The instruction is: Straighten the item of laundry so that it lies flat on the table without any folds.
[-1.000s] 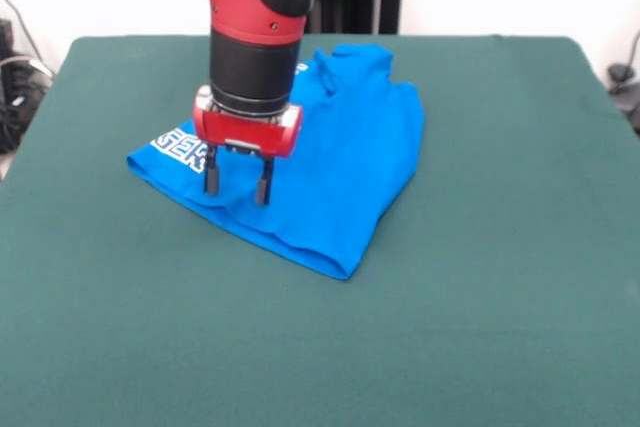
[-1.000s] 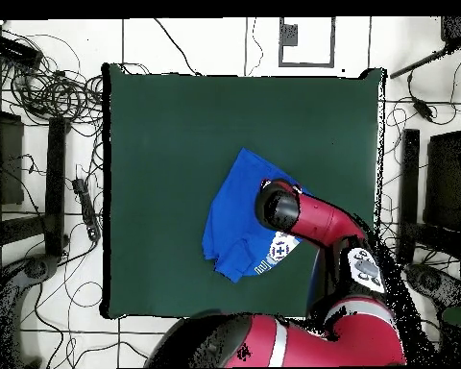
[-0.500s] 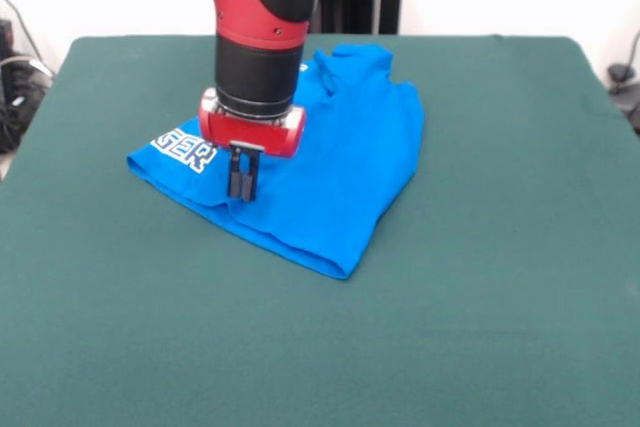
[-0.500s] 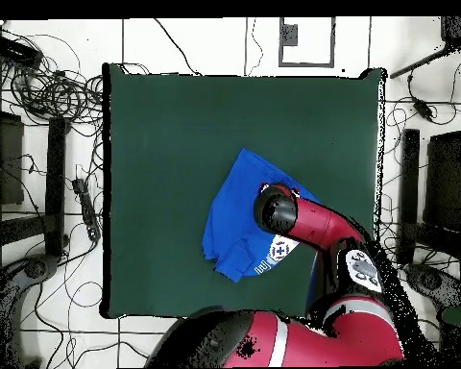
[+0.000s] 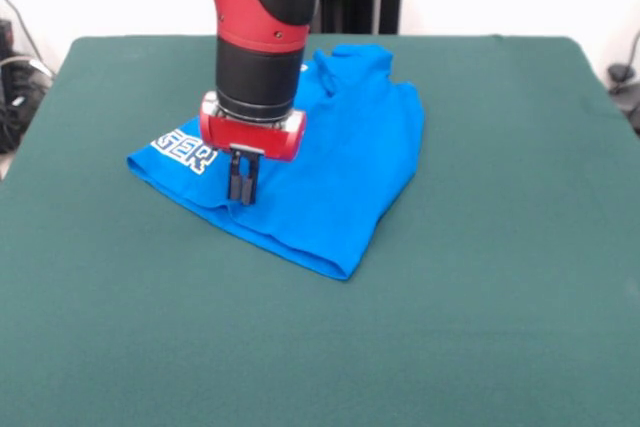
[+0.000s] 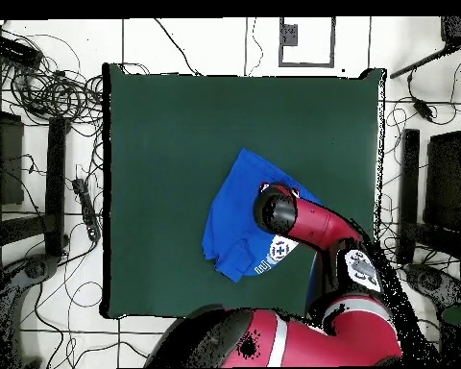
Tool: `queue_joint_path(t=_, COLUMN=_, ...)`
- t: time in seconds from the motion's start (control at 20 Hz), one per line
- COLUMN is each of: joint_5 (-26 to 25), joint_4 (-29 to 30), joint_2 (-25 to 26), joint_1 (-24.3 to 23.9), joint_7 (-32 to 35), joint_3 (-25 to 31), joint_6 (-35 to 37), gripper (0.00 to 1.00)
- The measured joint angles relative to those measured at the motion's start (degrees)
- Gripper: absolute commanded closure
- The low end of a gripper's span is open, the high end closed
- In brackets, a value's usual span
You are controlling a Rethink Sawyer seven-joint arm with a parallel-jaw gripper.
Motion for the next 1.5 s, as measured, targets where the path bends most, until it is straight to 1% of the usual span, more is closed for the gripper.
queue_joint_path(t=0.3, joint_5=-0.01, joint_4=0.14, joint_2=-0.21, joint_1=0.02, joint_7=0.00, joint_3=0.01, joint_6=0.05, gripper=1.00)
queue_joint_path(t=0.5, joint_5=-0.01, joint_4=0.75, joint_2=-1.67, joint_1=0.39, joint_7=0.00, joint_3=-0.05, joint_6=1.01, gripper=1.00)
queue_joint_path(t=0.55, joint_5=-0.01, joint_4=0.95, joint_2=-2.23, joint_1=0.58, joint_7=0.00, joint_3=-0.12, joint_6=1.38, gripper=1.00)
queue_joint_path(t=0.6, joint_5=-0.02, joint_4=1.65, joint_2=-3.91, joint_1=1.20, joint_7=0.00, joint_3=-0.37, joint_6=2.51, gripper=1.00)
queue_joint_path(t=0.75, joint_5=-0.02, joint_4=2.24, joint_2=-5.75, joint_1=2.01, joint_7=0.00, joint_3=-0.60, joint_6=4.00, gripper=1.00)
queue_joint_path(t=0.8, joint_5=-0.02, joint_4=2.66, joint_2=-7.75, joint_1=2.80, joint_7=0.00, joint_3=-0.75, joint_6=5.80, gripper=1.00)
queue_joint_path(t=0.9, joint_5=-0.02, joint_4=2.81, joint_2=-8.76, joint_1=3.17, joint_7=0.00, joint_3=-0.86, joint_6=6.76, gripper=1.00)
queue_joint_path(t=1.0, joint_5=-0.04, joint_4=3.04, joint_2=-10.84, joint_1=3.87, joint_7=0.00, joint_3=-1.26, joint_6=8.75, gripper=1.00)
queue_joint_path(t=1.5, joint_5=-0.10, joint_4=3.45, joint_2=-15.83, joint_1=5.21, joint_7=0.00, joint_3=-3.00, joint_6=12.79, gripper=1.00)
